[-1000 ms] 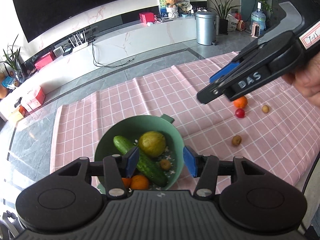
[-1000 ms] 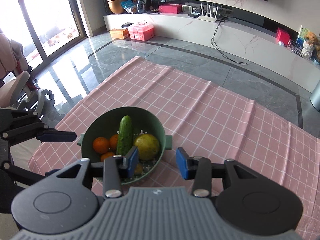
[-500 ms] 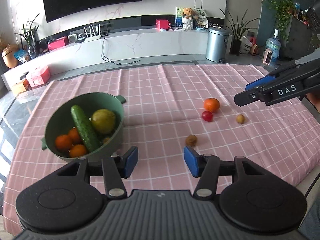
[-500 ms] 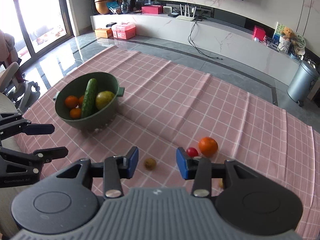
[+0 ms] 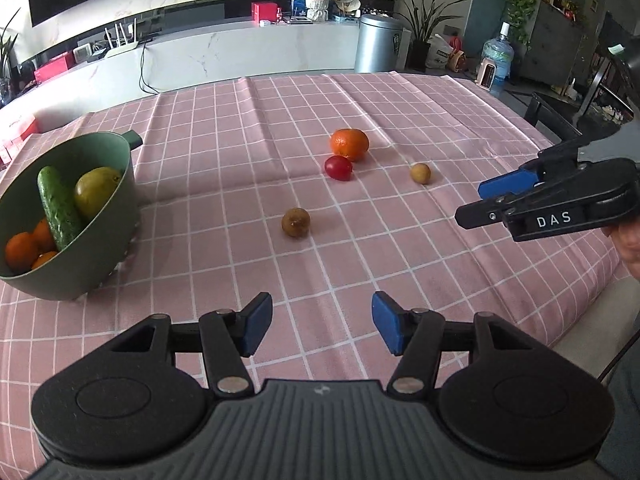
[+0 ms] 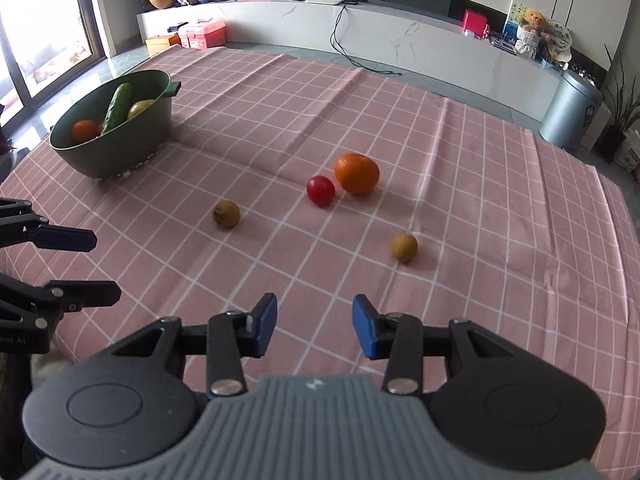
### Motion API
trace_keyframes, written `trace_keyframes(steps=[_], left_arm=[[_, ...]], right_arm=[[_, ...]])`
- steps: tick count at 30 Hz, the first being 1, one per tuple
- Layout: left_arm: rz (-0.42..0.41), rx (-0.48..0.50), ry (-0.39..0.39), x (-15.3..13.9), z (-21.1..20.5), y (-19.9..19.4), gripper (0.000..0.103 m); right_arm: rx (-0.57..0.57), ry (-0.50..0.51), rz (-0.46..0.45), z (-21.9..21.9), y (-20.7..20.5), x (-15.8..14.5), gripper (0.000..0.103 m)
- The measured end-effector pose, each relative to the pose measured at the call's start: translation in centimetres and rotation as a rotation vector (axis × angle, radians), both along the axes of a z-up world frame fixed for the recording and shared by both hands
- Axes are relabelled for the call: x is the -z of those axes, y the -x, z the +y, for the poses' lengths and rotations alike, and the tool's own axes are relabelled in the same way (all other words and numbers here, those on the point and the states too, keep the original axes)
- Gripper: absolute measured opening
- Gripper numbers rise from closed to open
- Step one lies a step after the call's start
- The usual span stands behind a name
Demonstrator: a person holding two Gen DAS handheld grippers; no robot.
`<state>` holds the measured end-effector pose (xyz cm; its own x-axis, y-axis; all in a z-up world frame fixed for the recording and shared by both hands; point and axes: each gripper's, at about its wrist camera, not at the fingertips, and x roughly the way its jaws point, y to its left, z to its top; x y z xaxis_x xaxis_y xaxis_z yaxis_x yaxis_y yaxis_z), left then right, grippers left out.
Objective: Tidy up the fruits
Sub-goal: 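Withdraw both tools from the colander toward the remaining fruits, then grasp a small brown kiwi with the right tool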
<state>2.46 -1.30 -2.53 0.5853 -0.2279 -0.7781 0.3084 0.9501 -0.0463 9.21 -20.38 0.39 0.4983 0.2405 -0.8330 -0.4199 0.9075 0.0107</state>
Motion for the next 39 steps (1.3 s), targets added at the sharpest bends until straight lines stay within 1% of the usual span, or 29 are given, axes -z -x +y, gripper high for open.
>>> trace_keyframes(steps=[3,6,10,13,16,20,26,29,32,36,39], left_arm=[[-0.006,0.004,0.003,0.4,0.1,-0.9,0.068],[0.002,-0.001,0.017,1.0,-0.1,-2.4,0.068],[-0.017,0.024,-0.020,1.9,-0.9,-4.3,0.068],[-0.012,0.040,-0.023,2.5,-1.4,-5.6,0.068],[-0.011,0.033,-0.026,2.9,-1.6,-6.6,0.068],[-0.016,0.032,-0.024,2.9,-1.7,-8.0,0.068],[-0.039,0.077,-0.056,2.4,-3.4,-10.1,0.068],[-0.046,0.102,-0.061,2.3,-4.5,-11.2,0.068],[-0.045,0.114,-0.063,2.6,-5.3,-12.4,0.068],[-0.043,0.129,-0.070,3.2,-6.3,-13.8,0.068],[-0.039,0.141,-0.078,3.7,-7.0,-14.4,0.069]], right_arm=[[0.005,0.024,-0.009,-0.1,-0.9,0.9,0.039],[0.026,-0.002,-0.010,-0.7,-2.2,1.6,0.039],[0.065,-0.030,-0.020,-1.7,-3.8,2.6,0.039],[0.089,-0.037,-0.019,-2.6,-5.1,3.4,0.039],[0.102,-0.048,-0.013,-3.5,-6.1,4.2,0.040],[0.111,-0.054,-0.006,-4.2,-7.4,5.2,0.040],[0.103,-0.078,-0.003,-4.3,-9.1,6.0,0.040],[0.085,-0.074,-0.009,-4.1,-9.7,6.3,0.040],[0.063,-0.060,-0.026,-3.9,-10.1,6.5,0.037],[0.054,-0.067,-0.023,-4.2,-10.5,7.0,0.020],[0.059,-0.097,-0.023,-4.7,-10.5,7.3,0.020]])
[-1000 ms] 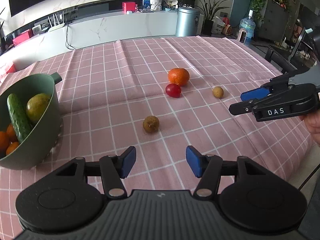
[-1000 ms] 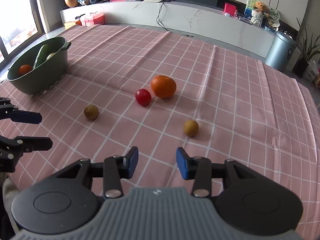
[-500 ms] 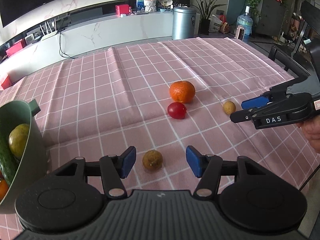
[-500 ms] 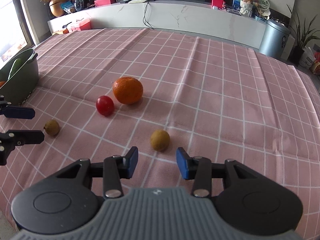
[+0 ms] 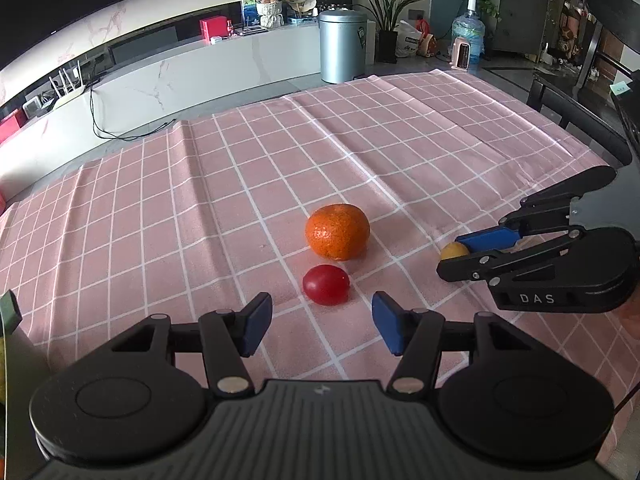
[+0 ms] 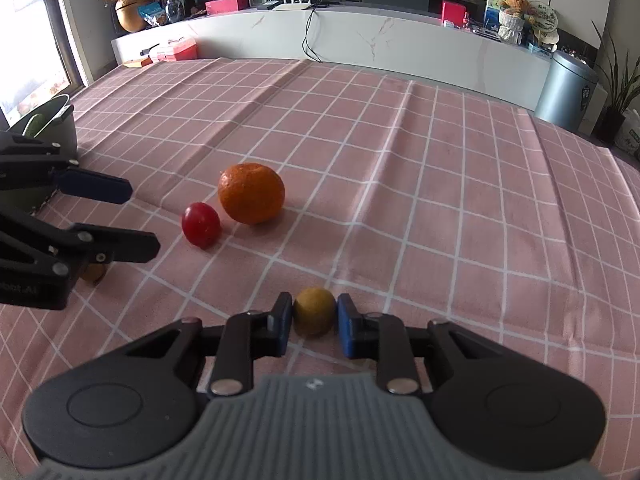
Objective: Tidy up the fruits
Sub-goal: 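Grasp a small brown kiwi with the right tool, then grasp the red tomato with the left tool while the right tool holds the kiwi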
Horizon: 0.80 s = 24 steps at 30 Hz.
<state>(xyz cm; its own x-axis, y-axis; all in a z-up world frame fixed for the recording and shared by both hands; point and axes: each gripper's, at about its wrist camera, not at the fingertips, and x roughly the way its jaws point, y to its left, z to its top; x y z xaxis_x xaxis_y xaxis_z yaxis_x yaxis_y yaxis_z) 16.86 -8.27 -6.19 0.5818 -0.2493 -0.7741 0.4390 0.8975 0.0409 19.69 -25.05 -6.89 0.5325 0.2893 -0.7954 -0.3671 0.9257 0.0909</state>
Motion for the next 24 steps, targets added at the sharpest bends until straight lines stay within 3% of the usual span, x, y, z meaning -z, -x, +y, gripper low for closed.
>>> trace_keyframes(steps=[12,24], left_arm=[[0.005,0.040,-0.055,1.8,-1.5,-1.8,0.071],[0.027,0.085,-0.056,2.6,-0.9,-2.5,0.071]], right_arm=[[-0.007,-0.071,0.002,-1.2,0.0,0.3,0.020],[-0.015,-0.094,0.003,-1.7,-0.1,0.3,0.020]])
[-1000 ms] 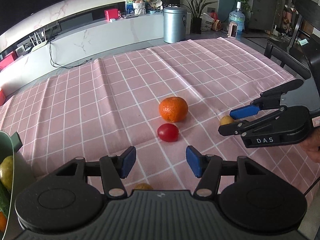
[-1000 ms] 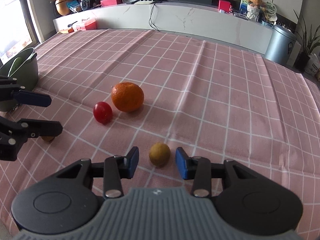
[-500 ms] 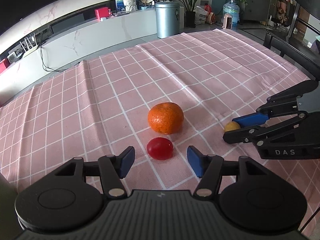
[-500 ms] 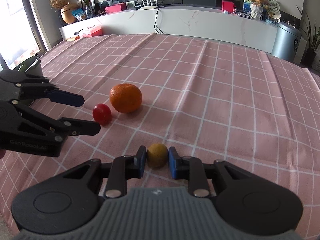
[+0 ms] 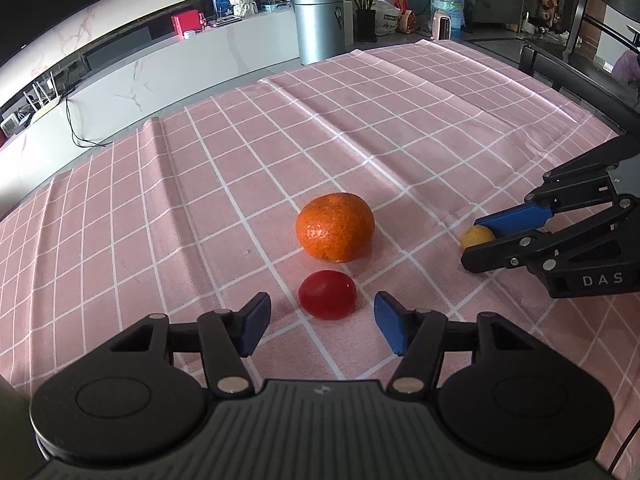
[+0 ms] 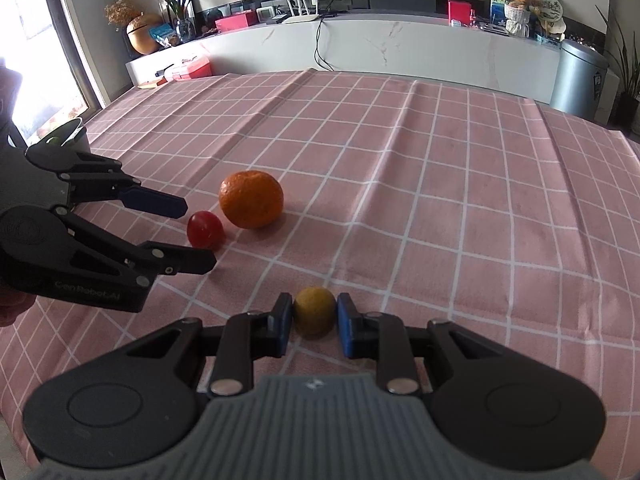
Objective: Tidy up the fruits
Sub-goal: 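Grasp the red tomato with the left tool while the right tool holds the kiwi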
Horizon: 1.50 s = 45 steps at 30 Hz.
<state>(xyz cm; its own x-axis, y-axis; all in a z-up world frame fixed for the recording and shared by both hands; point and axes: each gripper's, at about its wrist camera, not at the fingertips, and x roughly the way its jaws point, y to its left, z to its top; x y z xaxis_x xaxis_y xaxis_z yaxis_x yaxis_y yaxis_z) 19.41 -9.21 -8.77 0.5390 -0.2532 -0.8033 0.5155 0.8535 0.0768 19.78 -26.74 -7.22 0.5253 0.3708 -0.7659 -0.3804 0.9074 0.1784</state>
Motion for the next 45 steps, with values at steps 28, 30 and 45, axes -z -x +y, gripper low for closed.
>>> trace_keyframes(steps=[28,30,45], left_arm=[[0.029,0.088,0.025,-0.1,0.6,-0.9,0.043],[0.032,0.090,0.033,0.0,0.6,-1.0,0.042],[0.029,0.098,0.060,-0.6,0.7,-0.7,0.035]], right_arm=[[-0.002,-0.002,0.003,-0.1,0.0,0.0,0.020],[-0.002,0.002,0.003,0.0,0.0,0.0,0.020],[0.004,0.006,0.020,0.0,-0.1,-0.3,0.020]])
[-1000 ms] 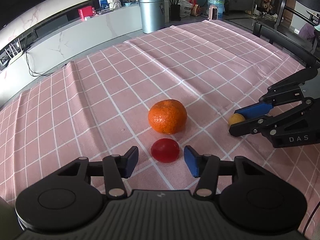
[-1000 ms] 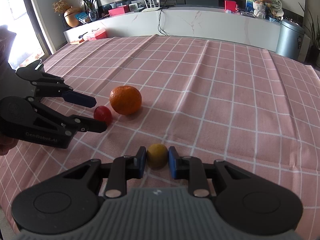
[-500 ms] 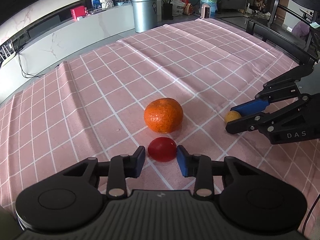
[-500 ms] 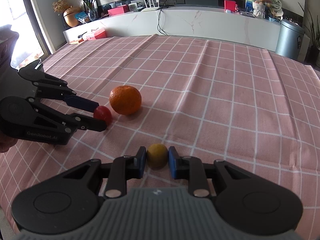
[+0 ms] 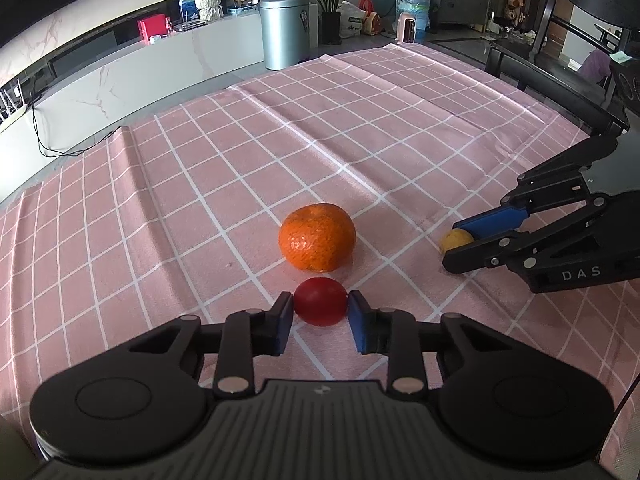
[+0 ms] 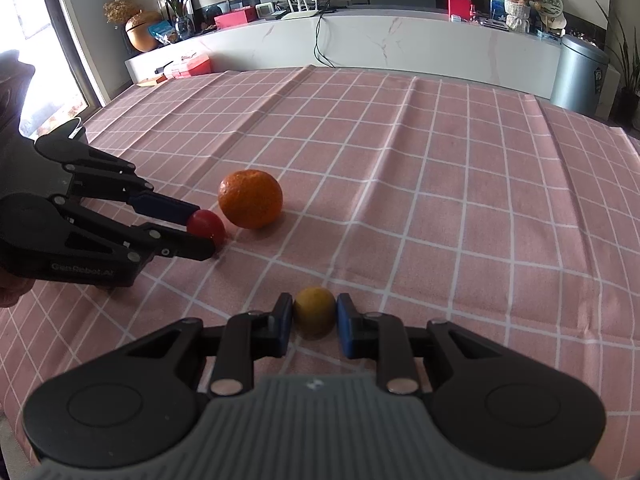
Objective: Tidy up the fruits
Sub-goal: 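Grasp the red tomato with the left tool while the right tool holds the kiwi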
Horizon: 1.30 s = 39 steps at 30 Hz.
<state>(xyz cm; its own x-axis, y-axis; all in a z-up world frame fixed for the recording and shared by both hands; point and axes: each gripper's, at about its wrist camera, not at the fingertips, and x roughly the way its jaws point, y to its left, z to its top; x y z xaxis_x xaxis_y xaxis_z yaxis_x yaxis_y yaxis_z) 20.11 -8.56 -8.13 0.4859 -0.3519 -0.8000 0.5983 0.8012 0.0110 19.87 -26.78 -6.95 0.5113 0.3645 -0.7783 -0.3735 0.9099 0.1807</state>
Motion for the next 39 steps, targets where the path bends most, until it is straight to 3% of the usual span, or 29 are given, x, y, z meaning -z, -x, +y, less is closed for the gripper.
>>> trace_keyframes(steps=[11,24,39], left_arm=[[-0.014,0.000,-0.023,-0.8,0.4,0.6,0.035],[0.004,0.024,-0.050,0.4,-0.4,-0.2,0.046],[0.030,0.011,-0.006,0.0,0.3,-0.6,0.035]], right_arm=[[0.005,0.006,-0.030,-0.3,0.8,-1.8,0.020],[0.005,-0.006,-0.019,-0.8,0.6,-1.4,0.020],[-0.004,-0.002,-0.025,-0.3,0.7,-1.8,0.020]])
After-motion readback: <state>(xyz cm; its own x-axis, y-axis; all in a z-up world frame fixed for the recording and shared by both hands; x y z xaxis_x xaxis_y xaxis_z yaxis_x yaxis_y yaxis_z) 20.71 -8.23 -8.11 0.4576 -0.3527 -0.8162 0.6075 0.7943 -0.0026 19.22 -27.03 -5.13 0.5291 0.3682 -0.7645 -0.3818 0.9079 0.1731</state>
